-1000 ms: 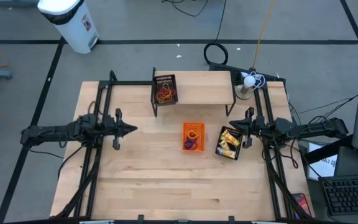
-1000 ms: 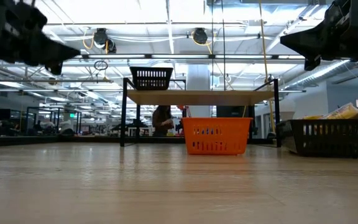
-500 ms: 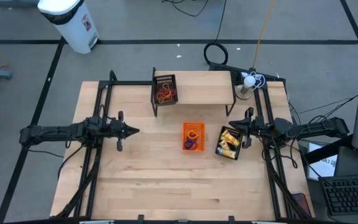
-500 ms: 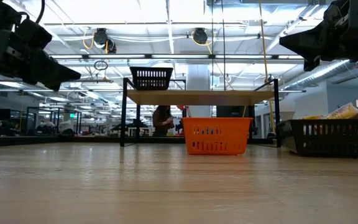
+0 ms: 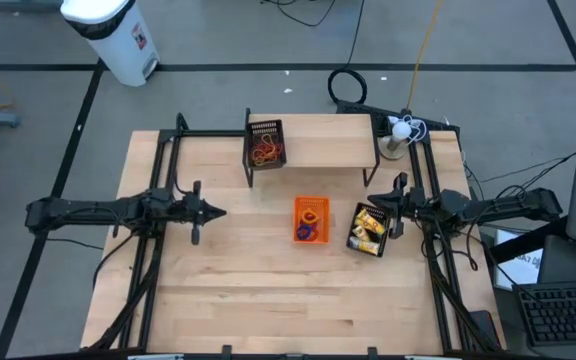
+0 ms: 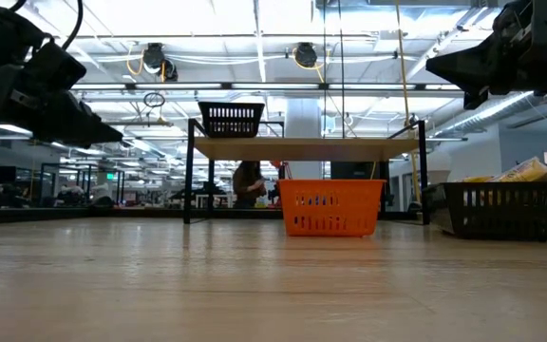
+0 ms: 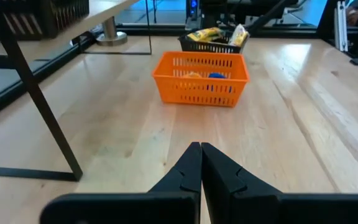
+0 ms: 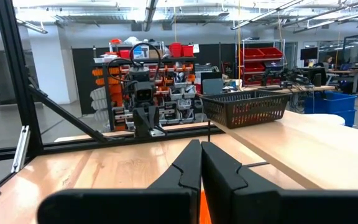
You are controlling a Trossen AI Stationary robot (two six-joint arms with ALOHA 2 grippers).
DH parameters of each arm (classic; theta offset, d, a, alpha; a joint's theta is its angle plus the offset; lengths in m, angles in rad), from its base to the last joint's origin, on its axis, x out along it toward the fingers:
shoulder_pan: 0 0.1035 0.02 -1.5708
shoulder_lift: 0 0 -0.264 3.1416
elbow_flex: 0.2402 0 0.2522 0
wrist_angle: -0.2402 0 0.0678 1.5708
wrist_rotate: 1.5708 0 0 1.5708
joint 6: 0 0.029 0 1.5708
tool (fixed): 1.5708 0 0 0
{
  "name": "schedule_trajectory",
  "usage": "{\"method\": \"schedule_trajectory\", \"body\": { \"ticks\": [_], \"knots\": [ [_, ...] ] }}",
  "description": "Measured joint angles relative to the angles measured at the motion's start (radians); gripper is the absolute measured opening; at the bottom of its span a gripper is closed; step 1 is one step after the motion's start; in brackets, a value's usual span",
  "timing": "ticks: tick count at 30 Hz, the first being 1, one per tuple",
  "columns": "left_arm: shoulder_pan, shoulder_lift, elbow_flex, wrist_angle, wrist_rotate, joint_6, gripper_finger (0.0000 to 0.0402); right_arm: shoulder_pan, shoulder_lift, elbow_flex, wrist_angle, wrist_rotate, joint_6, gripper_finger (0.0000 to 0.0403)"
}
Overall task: Pick & Place Office Desk Supplies
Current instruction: Put the orange bin on the shelf
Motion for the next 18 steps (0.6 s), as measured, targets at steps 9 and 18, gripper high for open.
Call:
{"method": "schedule_trajectory", "body": {
  "ticks": [9, 18],
  "knots": [
    [0.0, 0.002, 0.0, -0.001, 0.0, -0.002, 0.0002, 0.0, 0.0, 0.0, 0.0, 0.0, 0.002, 0.0],
    [0.0, 0.002, 0.0, -0.002, 0.001, -0.004, 0.0003, 0.0, 0.0, 0.0, 0.0, 0.0, 0.001, 0.0]
  ]
}}
